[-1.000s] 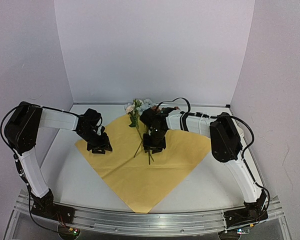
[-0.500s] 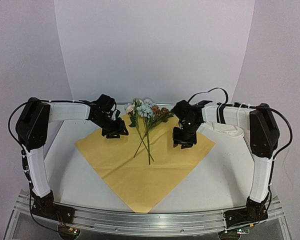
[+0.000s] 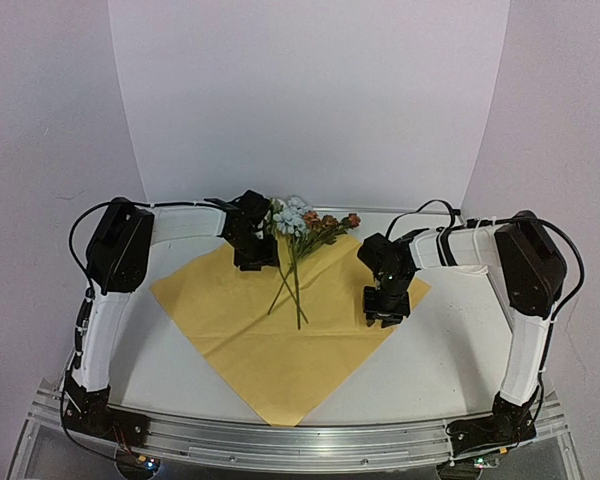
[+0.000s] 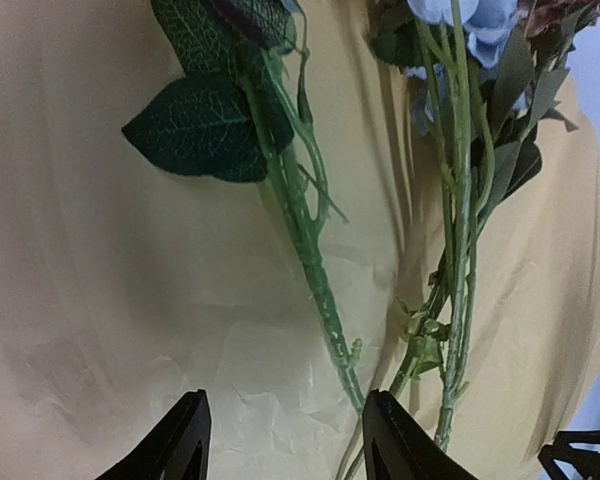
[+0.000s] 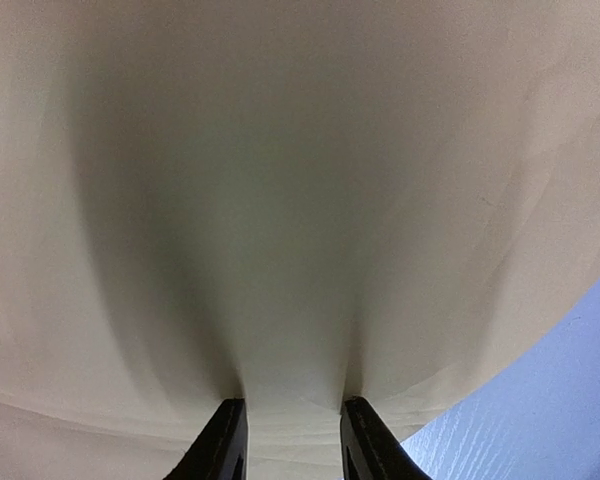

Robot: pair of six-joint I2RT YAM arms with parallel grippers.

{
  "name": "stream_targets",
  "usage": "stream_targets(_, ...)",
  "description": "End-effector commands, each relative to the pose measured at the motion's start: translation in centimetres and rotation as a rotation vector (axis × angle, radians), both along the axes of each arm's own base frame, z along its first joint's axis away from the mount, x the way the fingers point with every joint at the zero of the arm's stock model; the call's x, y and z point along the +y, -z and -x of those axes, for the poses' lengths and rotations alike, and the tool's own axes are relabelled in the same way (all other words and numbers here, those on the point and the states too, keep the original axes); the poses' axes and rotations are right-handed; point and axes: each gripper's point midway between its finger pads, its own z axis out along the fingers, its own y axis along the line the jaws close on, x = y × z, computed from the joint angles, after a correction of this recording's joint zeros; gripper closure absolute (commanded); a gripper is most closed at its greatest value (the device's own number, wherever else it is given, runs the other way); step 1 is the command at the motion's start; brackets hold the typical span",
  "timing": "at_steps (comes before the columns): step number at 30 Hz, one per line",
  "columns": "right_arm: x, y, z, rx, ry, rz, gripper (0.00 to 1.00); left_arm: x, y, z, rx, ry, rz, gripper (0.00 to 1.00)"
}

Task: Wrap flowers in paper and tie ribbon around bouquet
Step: Adjust the fake flower on the flattened wrapping paper.

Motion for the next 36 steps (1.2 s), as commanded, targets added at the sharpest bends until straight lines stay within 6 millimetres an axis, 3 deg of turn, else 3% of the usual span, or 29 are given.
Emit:
stream_targets(1,-0.1,-1.2,-1.1,-0.060,0.008,-0.008,0.66,-1.8,-0.7,1.3,-0.040,0.061,-0.068,0.45)
stream_targets(9,-0.3,-0.3,-0.8,-0.042,0.021,0.005,0.68,-3.5,0.1,3.6,-0.018,0.112,-0.075,0.48)
stream_targets(24,-0.6,0.2,-0.4,-0.027,0.036,0.013,0.69,-3.6,2.6,4.9,0.044,0.108,-0.115,0.68)
stream_targets(30,-0.6,0.4,-0.4,-0.024,0.045,0.014,0.69,-3.9,2.5,5.3,0.047,0.115,-0.110,0.80)
stream_targets(36,-0.7,0.7,-0.3,-0.017,0.054,0.020,0.70,-4.1,0.6,5.3,0.020,0.127,-0.086,0.89)
